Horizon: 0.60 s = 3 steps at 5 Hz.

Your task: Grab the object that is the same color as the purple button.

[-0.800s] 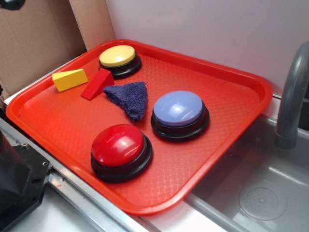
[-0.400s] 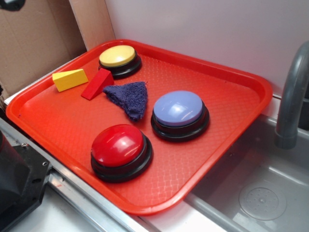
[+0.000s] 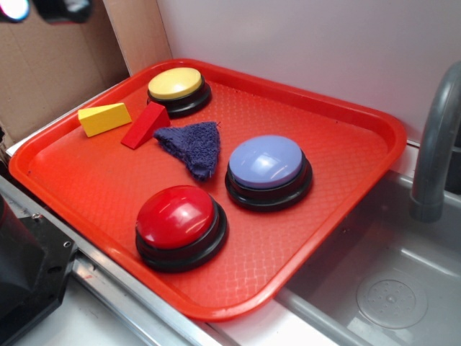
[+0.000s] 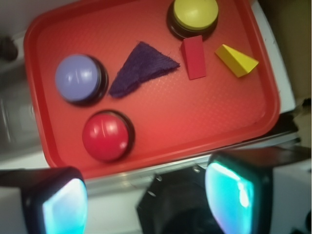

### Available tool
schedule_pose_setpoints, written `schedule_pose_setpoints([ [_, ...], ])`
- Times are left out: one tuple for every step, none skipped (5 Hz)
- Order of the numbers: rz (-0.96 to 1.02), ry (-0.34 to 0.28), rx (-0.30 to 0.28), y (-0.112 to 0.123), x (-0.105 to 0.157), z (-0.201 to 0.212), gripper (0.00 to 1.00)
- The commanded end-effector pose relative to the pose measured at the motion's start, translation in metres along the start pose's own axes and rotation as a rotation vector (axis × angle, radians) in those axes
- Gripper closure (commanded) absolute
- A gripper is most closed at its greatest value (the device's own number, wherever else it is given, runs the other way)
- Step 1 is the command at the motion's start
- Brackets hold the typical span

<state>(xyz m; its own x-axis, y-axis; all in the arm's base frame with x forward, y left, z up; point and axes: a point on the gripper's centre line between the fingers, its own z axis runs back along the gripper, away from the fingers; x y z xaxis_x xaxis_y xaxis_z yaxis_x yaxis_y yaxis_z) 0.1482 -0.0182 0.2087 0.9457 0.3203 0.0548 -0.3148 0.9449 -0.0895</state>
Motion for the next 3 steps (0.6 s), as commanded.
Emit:
schedule_pose_setpoints([
  [0.438,-0.095,-0.051,0.01,0.055,-0.041,0.0],
  [0.601,-0.119,-0.033,0.015,0.075,-0.066,0.0],
  [0.727,-0.153,-0.006,0.016,0.091,-0.091,0.0],
])
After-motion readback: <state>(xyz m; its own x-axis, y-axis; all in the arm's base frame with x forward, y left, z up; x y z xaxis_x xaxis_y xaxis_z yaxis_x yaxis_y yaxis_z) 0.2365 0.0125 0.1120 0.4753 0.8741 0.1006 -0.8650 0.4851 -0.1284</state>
